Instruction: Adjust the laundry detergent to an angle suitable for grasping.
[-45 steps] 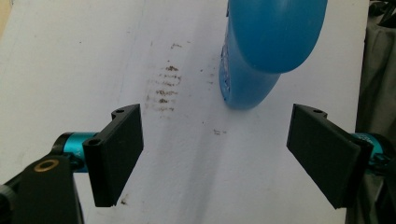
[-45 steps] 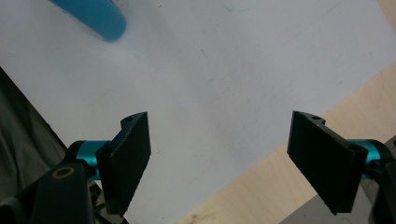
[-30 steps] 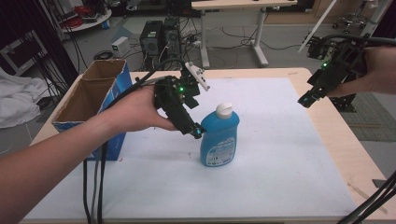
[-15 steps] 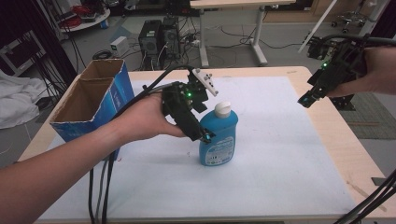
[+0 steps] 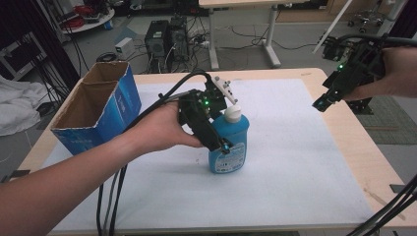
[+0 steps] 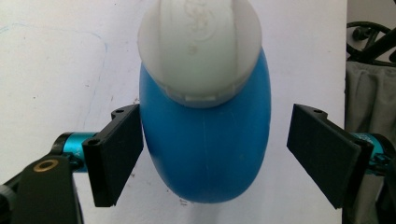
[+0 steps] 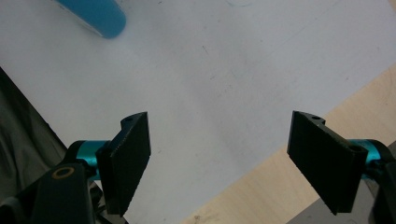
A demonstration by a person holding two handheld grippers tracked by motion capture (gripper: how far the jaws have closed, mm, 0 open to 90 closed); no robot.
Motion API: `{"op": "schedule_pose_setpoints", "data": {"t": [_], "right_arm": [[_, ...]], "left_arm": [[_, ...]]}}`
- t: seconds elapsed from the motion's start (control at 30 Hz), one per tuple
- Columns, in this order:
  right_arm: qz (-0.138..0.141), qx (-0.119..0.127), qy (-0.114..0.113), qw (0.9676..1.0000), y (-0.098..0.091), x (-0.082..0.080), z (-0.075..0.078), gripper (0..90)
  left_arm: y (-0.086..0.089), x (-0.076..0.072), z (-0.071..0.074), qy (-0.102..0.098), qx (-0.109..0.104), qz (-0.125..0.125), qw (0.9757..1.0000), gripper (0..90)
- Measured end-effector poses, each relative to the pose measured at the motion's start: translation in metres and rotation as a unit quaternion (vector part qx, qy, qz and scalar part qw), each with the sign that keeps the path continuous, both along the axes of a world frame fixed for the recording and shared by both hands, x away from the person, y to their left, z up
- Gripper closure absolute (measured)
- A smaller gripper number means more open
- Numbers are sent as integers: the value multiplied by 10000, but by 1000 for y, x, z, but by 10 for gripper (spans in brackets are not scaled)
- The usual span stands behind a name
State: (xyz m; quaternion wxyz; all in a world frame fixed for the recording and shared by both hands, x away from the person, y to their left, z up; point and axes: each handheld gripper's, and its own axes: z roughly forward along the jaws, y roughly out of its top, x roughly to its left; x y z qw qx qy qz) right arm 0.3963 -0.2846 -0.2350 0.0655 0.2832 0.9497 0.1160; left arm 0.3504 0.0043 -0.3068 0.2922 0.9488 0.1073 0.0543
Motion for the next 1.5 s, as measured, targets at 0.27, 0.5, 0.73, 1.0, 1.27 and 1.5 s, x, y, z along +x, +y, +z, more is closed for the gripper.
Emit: {"op": "schedule_pose_setpoints", "data": {"t": [0.27, 0.5, 0.73, 1.0, 1.27, 1.5], "right_arm": [[-27, 18, 9, 10000, -1, -1, -1, 211], [-24, 26, -2, 10000, -2, -1, -1, 211], [-34, 28, 3, 10000, -1, -1, -1, 211], [-28, 35, 10, 10000, -1, -2, -1, 211], [-22, 43, 16, 10000, -3, -2, -2, 211], [-34, 49, 8, 10000, -4, -4, -3, 211]], "left_arm": [[-3, 1, -3, 39, -38, 171, 9998, 187], [-1, 1, -2, 67, -33, 208, 9998, 187], [-2, -1, -4, 134, -1, 190, 9997, 191], [-1, -1, -4, 191, -25, 164, 9997, 215], [0, -1, -4, 181, -35, 181, 9997, 232], [0, -1, -4, 163, -22, 232, 9996, 250]]}}
